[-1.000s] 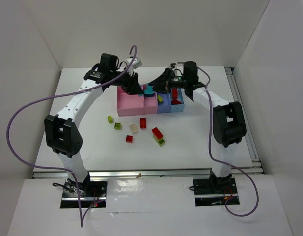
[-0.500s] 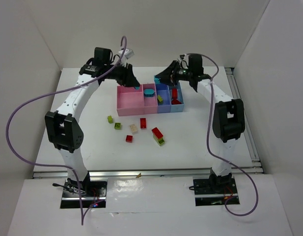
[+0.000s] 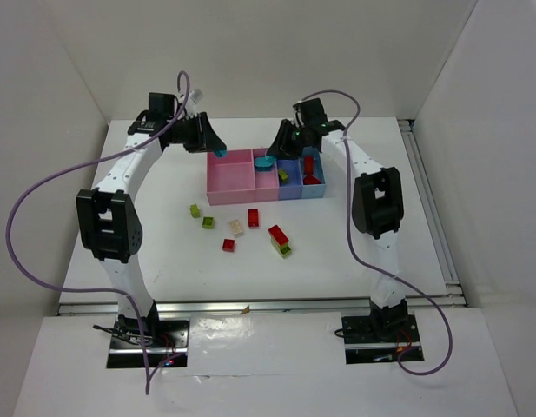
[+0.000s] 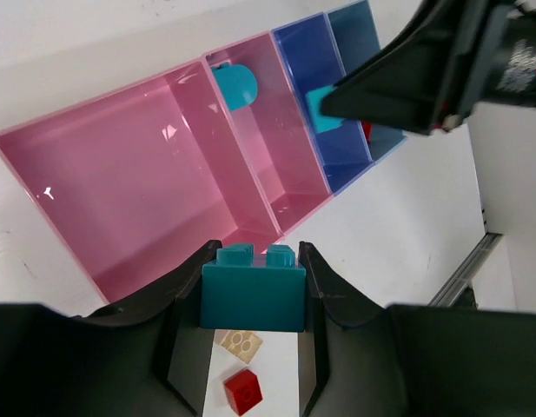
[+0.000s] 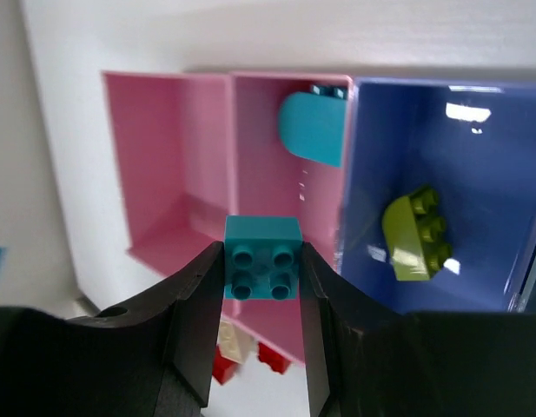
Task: Sort the legos into containers by color
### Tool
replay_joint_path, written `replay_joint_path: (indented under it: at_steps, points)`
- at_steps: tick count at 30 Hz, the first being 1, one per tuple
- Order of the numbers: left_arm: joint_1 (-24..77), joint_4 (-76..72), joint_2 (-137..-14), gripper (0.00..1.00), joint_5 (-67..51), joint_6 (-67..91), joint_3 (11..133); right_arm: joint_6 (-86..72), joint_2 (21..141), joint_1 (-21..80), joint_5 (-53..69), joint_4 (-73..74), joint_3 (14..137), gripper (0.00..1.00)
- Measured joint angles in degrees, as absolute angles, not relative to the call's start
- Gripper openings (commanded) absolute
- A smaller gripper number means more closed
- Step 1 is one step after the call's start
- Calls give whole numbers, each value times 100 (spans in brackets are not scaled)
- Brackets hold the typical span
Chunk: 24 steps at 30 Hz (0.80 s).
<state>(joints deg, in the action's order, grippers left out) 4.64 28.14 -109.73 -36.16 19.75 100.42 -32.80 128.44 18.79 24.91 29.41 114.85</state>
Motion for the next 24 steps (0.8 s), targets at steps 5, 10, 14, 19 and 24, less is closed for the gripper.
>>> replay_joint_path:
  at_steps: [5, 10, 14, 19, 24]
  points:
    - [580, 2696, -10943, 0, -3489, 2176, 10040, -2958, 13229, 2018, 2270, 3374, 11679, 50]
    - [823, 2698, -10943, 0, -3264, 2274, 10044, -2777, 13286, 2117, 2220, 3592, 12009, 74]
    - [1035, 2744, -10982, 0, -3208, 2287, 10171, -2709, 13249, 2141, 2112, 3656, 12121, 68]
    - [1369, 2742, -11133, 0, -3085, 2294, 10398, -2683, 12656, 2043, 1868, 3656, 11548, 61]
    - [1778, 2744, -11542, 0, -2888, 2412, 10783, -2663, 11233, 1822, 1269, 3614, 10551, 66]
